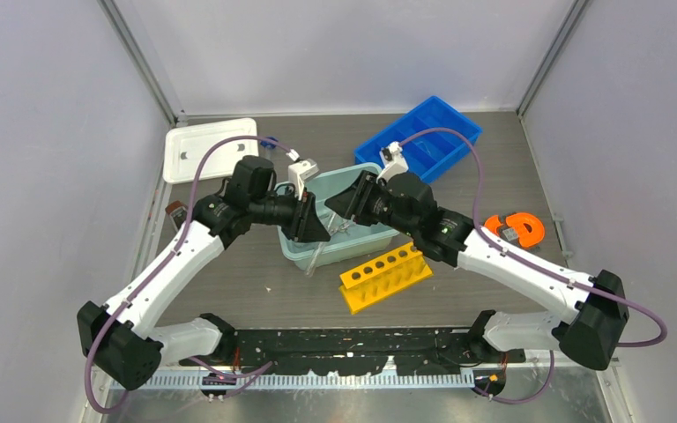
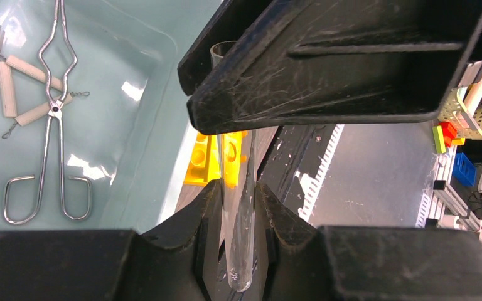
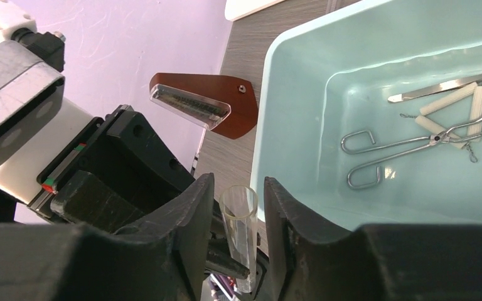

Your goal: Organize the chemistry lab equipment

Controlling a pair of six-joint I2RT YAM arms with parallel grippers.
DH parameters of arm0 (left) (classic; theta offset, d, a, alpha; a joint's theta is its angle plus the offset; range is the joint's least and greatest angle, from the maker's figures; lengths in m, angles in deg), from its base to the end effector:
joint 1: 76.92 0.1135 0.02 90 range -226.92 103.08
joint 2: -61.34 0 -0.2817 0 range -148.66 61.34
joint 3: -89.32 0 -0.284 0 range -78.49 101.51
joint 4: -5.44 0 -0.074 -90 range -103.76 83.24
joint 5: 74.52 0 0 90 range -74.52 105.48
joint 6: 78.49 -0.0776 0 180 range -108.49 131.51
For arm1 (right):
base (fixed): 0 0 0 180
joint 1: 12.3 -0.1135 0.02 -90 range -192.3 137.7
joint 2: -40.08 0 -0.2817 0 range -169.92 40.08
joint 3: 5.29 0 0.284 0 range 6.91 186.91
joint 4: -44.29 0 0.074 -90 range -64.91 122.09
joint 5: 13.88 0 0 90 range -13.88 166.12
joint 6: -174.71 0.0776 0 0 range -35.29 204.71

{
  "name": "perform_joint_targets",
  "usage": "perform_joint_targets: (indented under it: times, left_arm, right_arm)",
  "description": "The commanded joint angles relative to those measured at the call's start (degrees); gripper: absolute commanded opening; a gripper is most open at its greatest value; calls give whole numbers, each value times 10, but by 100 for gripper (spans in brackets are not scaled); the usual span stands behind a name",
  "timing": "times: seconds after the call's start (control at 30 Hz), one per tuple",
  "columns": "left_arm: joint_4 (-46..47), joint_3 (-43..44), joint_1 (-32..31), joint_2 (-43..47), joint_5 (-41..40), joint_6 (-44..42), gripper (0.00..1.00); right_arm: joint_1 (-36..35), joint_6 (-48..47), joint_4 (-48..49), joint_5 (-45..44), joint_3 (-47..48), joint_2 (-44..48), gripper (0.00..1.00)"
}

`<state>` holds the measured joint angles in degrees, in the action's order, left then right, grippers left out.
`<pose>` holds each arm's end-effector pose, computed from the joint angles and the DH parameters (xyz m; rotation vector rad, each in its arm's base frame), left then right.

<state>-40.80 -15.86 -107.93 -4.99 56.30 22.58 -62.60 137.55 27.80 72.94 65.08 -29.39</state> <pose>0.2248 -0.1943 0.3322 0.7991 2.1587 -1.1852 0.2276 0.2674 0.3411 0.0874 2.0193 1.1669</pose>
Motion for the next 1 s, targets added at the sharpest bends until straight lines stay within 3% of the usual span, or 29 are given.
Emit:
perform_joint_targets:
  times: [0.0, 0.3, 0.57, 0.7, 0.77, 0.97]
  left_arm:
    - [19, 1, -2, 15, 15, -10, 20]
    - [-4, 9, -2, 1, -8, -11, 26]
    - [-21, 16, -2, -3, -14, -15, 58]
    - [-37, 25, -2, 5, -17, -18, 80]
    - [-51, 29, -2, 12, -26, -24, 98]
    - [-63, 7, -2, 56, -98, -40, 100]
  right_arm:
    - [-3, 7, 49, 9, 3, -4, 38]
    - [-3, -4, 122, -7, -41, 20, 24]
    - [-2, -71, 127, -73, -61, 62, 23]
    - [0, -139, 87, -140, -59, 114, 23]
    - [0, -174, 67, -161, -61, 146, 23]
    - [0, -298, -39, -222, -63, 248, 23]
